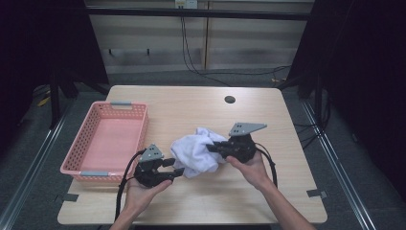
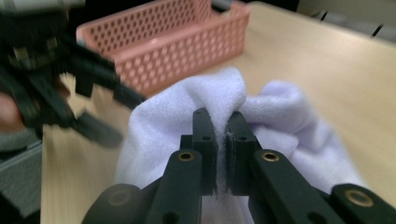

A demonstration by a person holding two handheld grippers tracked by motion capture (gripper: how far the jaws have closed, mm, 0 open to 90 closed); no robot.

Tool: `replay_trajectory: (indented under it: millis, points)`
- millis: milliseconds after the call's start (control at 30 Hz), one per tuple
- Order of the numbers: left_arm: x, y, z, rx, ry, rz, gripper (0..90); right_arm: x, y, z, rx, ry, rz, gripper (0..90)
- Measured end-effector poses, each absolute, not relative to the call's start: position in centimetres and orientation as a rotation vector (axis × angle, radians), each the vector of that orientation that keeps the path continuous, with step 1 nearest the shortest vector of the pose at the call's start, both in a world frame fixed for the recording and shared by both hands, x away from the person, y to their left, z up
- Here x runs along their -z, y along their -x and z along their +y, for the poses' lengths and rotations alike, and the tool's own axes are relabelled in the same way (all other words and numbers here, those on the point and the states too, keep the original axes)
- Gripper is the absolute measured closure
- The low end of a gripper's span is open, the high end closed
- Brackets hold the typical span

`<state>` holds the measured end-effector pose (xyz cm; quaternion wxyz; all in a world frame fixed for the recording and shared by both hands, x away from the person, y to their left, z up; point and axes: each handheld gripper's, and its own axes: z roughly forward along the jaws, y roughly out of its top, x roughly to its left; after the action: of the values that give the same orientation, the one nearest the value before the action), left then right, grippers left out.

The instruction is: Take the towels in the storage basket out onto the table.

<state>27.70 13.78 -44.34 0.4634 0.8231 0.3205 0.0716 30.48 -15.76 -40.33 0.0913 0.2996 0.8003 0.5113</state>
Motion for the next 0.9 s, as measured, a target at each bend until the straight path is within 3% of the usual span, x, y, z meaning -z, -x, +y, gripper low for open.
replay_trajectory:
  millis: [133,267,333,367,400,467,500,900]
  points:
    - [45.3,-29.1,13.2,-0.188,-2.026,0.828,42.4,38.0,-31.5,-16.5,-1.554,-0.910,2.285,85.4]
    - [46.6,-30.9,11.7,-0.133,-2.022,0.841,35.8,37.3,-32.3,-17.4,-1.595,-0.947,2.240,85.4]
    - [47.2,-31.2,10.5,-0.168,-2.064,0.802,35.5,37.5,-32.5,-17.7,-1.604,-0.965,2.236,85.4]
    - [47.2,-31.2,10.5,-0.168,-2.064,0.802,38.9,37.5,-32.5,-17.7,-1.604,-0.965,2.236,85.4]
    - [48.0,-31.6,9.4,-0.107,-2.097,0.775,55.8,37.7,-32.6,-17.9,-1.605,-0.977,2.235,85.4]
    - [48.4,-31.5,9.1,-0.104,-2.106,0.750,76.3,37.8,-32.5,-18.1,-1.600,-0.979,2.234,85.4]
    - [48.3,-31.4,9.1,-0.110,-2.109,0.741,81.4,37.8,-32.5,-18.2,-1.593,-0.981,2.227,85.4]
    - [40.6,-27.7,13.6,-0.152,-1.965,0.638,85.1,34.8,-33.6,-24.3,-1.579,-1.116,1.988,85.3]
